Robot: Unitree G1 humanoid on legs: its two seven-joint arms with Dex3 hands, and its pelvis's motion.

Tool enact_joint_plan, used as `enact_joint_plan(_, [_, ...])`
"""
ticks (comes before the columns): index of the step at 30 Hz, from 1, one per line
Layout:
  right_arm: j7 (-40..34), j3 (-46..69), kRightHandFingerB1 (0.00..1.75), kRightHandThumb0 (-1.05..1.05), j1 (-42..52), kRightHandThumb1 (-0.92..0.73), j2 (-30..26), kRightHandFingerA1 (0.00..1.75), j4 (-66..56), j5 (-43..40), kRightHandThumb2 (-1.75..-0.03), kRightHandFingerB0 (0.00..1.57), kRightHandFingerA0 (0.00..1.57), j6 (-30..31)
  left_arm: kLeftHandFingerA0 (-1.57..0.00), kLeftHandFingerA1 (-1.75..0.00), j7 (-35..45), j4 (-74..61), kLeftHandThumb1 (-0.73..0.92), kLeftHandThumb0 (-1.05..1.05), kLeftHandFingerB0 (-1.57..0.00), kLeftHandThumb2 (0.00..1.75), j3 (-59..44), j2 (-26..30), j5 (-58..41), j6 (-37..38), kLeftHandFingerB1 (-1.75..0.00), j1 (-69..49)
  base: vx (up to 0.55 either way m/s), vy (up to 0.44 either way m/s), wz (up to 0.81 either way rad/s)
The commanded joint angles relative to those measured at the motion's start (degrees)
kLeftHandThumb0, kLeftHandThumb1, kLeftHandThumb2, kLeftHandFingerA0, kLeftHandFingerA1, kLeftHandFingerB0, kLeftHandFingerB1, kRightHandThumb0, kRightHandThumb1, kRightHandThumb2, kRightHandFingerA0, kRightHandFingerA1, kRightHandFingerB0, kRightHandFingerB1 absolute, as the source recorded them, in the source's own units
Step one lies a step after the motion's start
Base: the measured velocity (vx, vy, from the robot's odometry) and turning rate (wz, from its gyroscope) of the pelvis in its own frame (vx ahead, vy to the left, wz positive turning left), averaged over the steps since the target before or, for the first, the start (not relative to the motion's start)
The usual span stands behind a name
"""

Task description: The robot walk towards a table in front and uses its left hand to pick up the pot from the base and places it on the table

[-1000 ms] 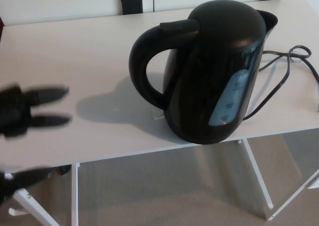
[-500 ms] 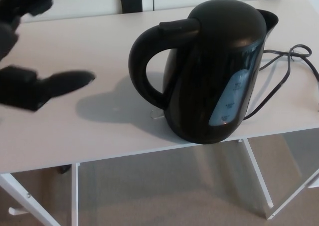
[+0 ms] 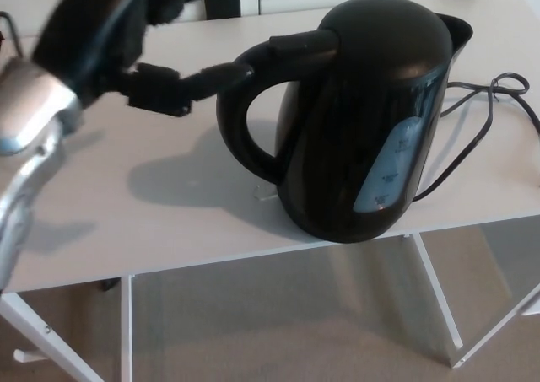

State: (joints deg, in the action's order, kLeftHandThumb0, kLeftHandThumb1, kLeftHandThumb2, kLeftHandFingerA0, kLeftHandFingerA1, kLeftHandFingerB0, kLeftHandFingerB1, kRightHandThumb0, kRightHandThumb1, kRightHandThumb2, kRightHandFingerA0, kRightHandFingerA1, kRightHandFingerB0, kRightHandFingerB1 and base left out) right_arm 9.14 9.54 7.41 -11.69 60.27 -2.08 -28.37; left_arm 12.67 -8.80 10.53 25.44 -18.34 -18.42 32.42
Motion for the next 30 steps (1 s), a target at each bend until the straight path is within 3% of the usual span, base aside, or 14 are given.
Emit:
enact_joint_plan(1, [-2.5,-1.1,0.38,-0.47,0.4,-0.57,-1.6,0.55,0.0,2.2,-0.57,0.5,0.83,-0.5,0.0,-0.16,-1.0,10.2,0.39,-0.6,-0.07,0.74,6.0,-1.5,9.5,-9.1,-0.17,4.0,0.0,0.0,0.0])
enact_joint_plan(12, [-2.4,-1.3,0.38,-0.49,-0.1,-0.56,-1.9,0.55,0.1,1.8,-0.58,0.51,0.84,-0.3,-0.03,-0.24,-0.3,15.6,0.38,-0.6,-0.06,0.77,7.0,-6.2,13.0,-6.0,-0.19,3.6,0.0,0.0,0.0])
enact_joint_plan(13, [-2.5,-1.5,0.38,-0.5,0.0,-0.56,-2.0,0.55,0.1,2.1,-0.58,0.51,0.86,-0.5,-0.06,-0.28,-0.5,15.9,0.46,-0.63,-0.03,0.54,7.3,-6.7,13.8,-6.4,-0.24,3.6,0.0,0.0,0.0])
enact_joint_plan(14, [-2.5,-1.6,0.38,-0.5,0.0,-0.56,-2.0,0.55,0.0,2.2,-0.58,0.51,0.86,-0.6,-0.06,-0.28,-0.5,16.0,0.46,-0.63,-0.03,0.54,7.3,-6.9,14.2,-6.6,-0.24,3.7,0.0,0.0,0.0])
enact_joint_plan(15, [-2.9,-1.6,0.38,-0.5,0.1,-0.57,-2.0,0.55,-0.3,2.3,-0.58,0.52,0.86,-0.5,-0.04,-0.27,-0.2,16.3,0.38,-0.6,-0.06,0.77,7.5,-7.6,14.4,-6.8,-0.17,3.7,0.0,0.0,0.0])
enact_joint_plan(18, [-2.9,-1.6,0.38,-0.5,0.1,-0.56,-2.0,0.56,-0.3,2.2,-0.58,0.52,0.87,-0.2,-0.04,-0.27,0.1,16.3,0.38,-0.6,-0.06,0.76,7.2,-8.4,15.1,-6.8,-0.17,3.5,0.0,0.0,0.0])
enact_joint_plan(19, [-2.8,-1.6,0.38,-0.49,0.3,-0.56,-1.8,0.56,-0.5,2.0,-0.58,0.52,0.88,-0.1,-0.08,-0.28,-0.1,16.1,0.47,-0.67,-0.03,0.55,8.0,-8.5,16.2,-6.7,-0.24,3.2,0.0,0.0,0.0])
enact_joint_plan(20, [-3.0,-1.8,0.38,-0.53,0.3,-0.56,-1.8,0.57,-0.4,2.3,-0.58,0.52,0.89,-0.3,-0.03,-0.36,-0.2,16.1,0.37,-0.61,-0.03,0.79,8.4,-8.7,16.8,-6.6,-0.22,3.0,0.0,0.0,0.0])
enact_joint_plan(24, [-2.9,-2.0,0.39,-0.52,0.2,-0.56,-1.8,0.56,-0.3,2.3,-0.58,0.51,0.88,-1.0,-0.09,-0.4,-0.2,15.7,0.4,-0.66,-0.06,0.75,8.3,-9.6,17.7,-6.8,-0.22,2.5,0.0,0.0,0.0])
enact_joint_plan(25, [-3.7,-2.5,0.51,-0.53,0.0,-0.45,-2.0,0.64,-0.4,3.1,-0.81,0.43,0.81,-0.3,0.0,-0.49,0.1,16.0,0.18,-0.34,0.0,0.82,8.3,-10.0,17.7,-6.7,-0.49,2.4,0.0,0.0,0.0])
enact_joint_plan(28, [-4.5,-3.0,0.51,-0.53,-0.1,-0.45,-2.0,0.65,-0.4,3.6,-0.81,0.43,0.81,0.0,0.0,-0.48,0.7,16.3,0.18,-0.34,0.0,0.82,8.1,-10.4,17.9,-6.9,-0.49,2.5,0.0,0.0,0.0])
enact_joint_plan(29, [-4.4,-3.0,0.38,-0.5,-0.2,-0.57,-1.8,0.54,-0.6,3.4,-0.57,0.49,0.86,0.0,-0.22,-0.33,0.6,16.3,0.47,-0.67,-0.09,0.56,8.0,-10.7,18.0,-7.3,-0.23,2.7,0.0,0.0,0.0])
enact_joint_plan(30, [-4.4,-3.1,0.38,-0.5,-0.2,-0.57,-1.8,0.54,-0.7,3.3,-0.57,0.49,0.86,0.1,-0.22,-0.33,0.6,16.3,0.47,-0.67,-0.09,0.56,7.9,-10.8,18.1,-7.5,-0.23,2.8,0.0,0.0,0.0])
